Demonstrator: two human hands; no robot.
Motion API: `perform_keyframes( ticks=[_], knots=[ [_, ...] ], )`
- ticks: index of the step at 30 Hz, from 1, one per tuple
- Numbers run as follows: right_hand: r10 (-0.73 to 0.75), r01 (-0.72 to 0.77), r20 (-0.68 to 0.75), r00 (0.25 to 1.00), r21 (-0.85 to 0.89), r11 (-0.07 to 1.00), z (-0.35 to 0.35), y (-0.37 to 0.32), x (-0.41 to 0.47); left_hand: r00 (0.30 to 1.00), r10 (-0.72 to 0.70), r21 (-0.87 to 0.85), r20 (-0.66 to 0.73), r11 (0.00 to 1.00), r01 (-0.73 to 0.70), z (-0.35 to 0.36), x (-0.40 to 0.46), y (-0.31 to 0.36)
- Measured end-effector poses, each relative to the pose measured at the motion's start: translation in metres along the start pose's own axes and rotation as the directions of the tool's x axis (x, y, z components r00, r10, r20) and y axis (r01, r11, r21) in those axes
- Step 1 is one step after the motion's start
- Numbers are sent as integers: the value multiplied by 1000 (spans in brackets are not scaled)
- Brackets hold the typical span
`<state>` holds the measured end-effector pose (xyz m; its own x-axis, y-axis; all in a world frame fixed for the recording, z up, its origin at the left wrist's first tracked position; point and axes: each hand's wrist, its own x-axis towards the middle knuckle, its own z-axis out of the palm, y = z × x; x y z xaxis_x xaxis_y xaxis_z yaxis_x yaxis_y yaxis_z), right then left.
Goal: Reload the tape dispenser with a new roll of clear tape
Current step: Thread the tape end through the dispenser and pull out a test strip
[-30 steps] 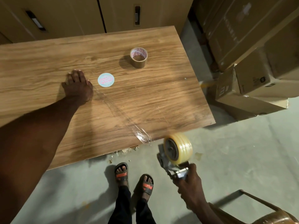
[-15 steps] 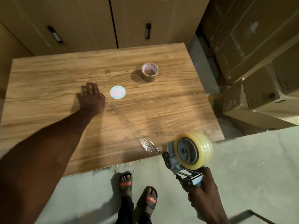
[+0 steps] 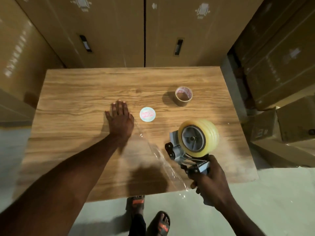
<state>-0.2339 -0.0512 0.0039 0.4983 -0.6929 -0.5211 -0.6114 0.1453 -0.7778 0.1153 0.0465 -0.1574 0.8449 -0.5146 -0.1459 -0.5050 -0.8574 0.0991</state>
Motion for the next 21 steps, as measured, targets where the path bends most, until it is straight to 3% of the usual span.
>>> perform_keyframes(
  ticks=[5, 7, 12, 21],
  knots=[
    [166, -247, 263, 950, 311, 918, 32, -32, 52, 999, 17, -32, -47, 999, -19, 1, 1, -2],
    [194, -319, 345, 918, 354, 879, 46, -42, 71, 997, 24, -41, -69, 999, -27, 2, 1, -2],
    [193, -439, 526, 828, 394, 807, 76, -49, 113, 993, 45, -53, -105, 997, -51, 3, -1, -2],
    [243, -599, 708, 663, 307, 739, 105, -38, 153, 994, 61, -73, -87, 995, -68, 1, -2, -6]
  ],
)
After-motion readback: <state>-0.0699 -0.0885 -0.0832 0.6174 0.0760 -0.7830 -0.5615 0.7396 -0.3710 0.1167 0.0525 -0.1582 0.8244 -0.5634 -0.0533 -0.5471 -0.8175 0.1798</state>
